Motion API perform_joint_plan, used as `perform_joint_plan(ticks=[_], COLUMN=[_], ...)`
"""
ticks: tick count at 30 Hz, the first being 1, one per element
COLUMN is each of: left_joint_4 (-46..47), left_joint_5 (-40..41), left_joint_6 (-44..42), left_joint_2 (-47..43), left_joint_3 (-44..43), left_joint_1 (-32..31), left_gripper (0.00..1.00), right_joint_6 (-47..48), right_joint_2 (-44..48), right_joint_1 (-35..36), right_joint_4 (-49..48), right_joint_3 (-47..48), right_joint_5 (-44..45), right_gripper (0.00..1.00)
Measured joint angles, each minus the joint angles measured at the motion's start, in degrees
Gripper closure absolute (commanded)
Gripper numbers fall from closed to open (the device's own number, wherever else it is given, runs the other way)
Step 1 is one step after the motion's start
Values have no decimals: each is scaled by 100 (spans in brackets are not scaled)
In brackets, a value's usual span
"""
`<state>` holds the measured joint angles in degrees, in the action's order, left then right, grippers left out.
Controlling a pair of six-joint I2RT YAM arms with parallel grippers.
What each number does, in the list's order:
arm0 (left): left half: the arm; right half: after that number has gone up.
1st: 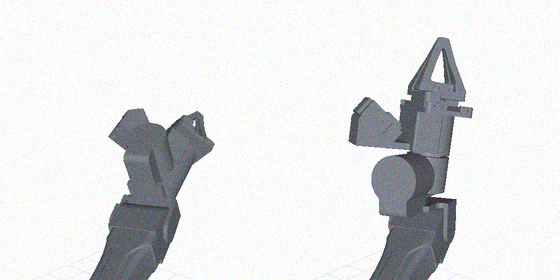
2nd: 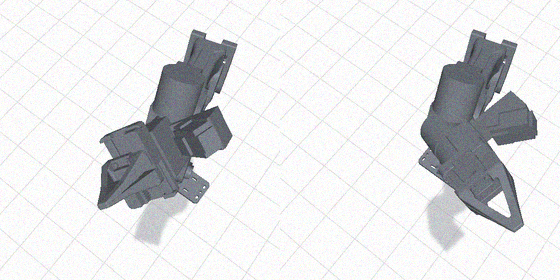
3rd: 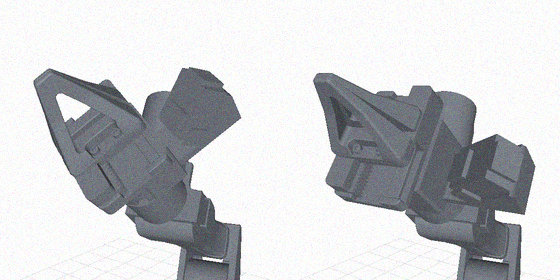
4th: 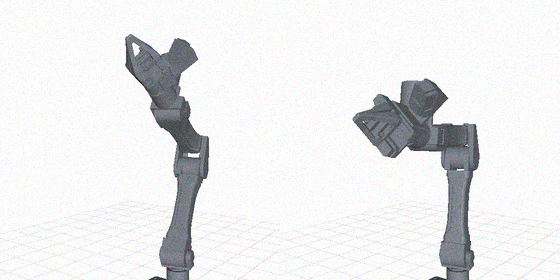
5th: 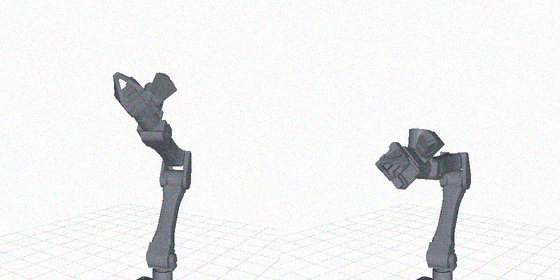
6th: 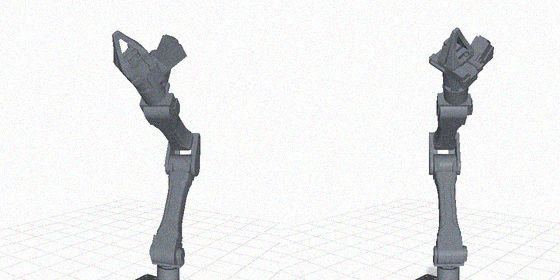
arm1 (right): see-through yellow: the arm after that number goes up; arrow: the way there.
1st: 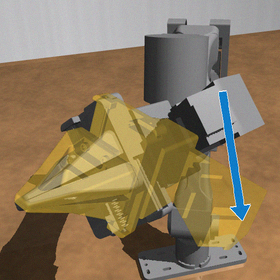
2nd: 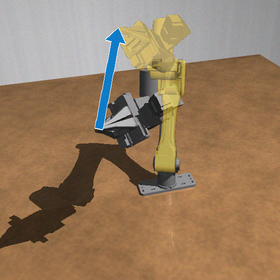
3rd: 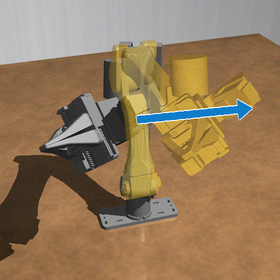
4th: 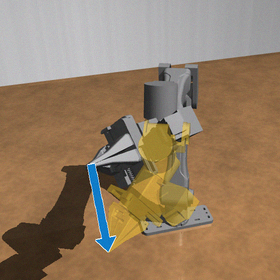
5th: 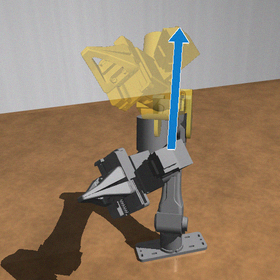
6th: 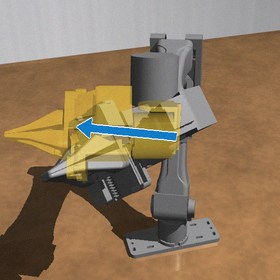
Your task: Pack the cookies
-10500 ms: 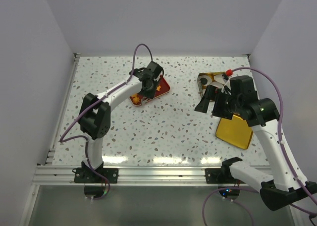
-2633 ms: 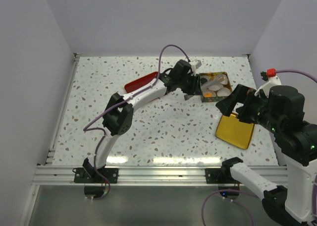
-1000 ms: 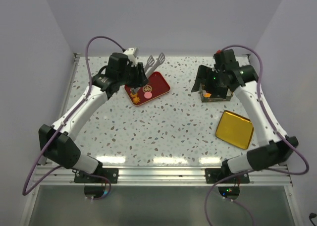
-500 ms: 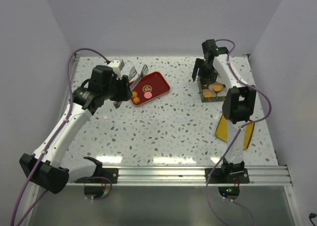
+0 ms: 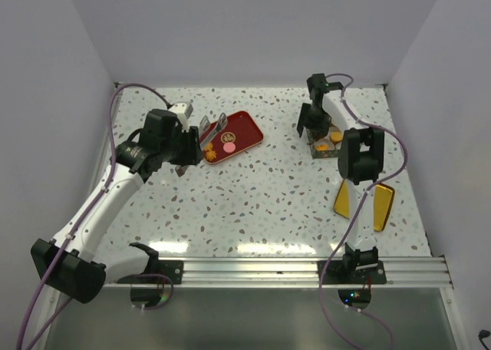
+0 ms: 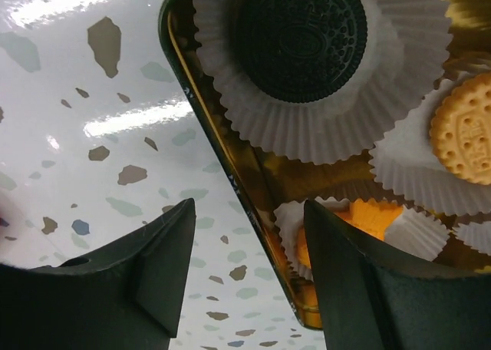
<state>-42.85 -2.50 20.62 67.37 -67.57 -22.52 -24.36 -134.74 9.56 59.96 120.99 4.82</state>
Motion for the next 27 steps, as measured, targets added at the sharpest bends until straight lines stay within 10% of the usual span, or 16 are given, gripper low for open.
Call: perform_joint_plan(ticks=[27], left_joint_4=[0], left_joint_5=[-46], left_joint_6=[120], left_joint_2=[184], left_joint_3=[-2], left_joint_1=[0], left_gripper=[51], right_joint_6=[-487], right_joint_2=[590], right_joint_1=[1104], right_joint_4=[-986], right_joint_3=[-1311], right_joint_5=[-1281], right_gripper=[38])
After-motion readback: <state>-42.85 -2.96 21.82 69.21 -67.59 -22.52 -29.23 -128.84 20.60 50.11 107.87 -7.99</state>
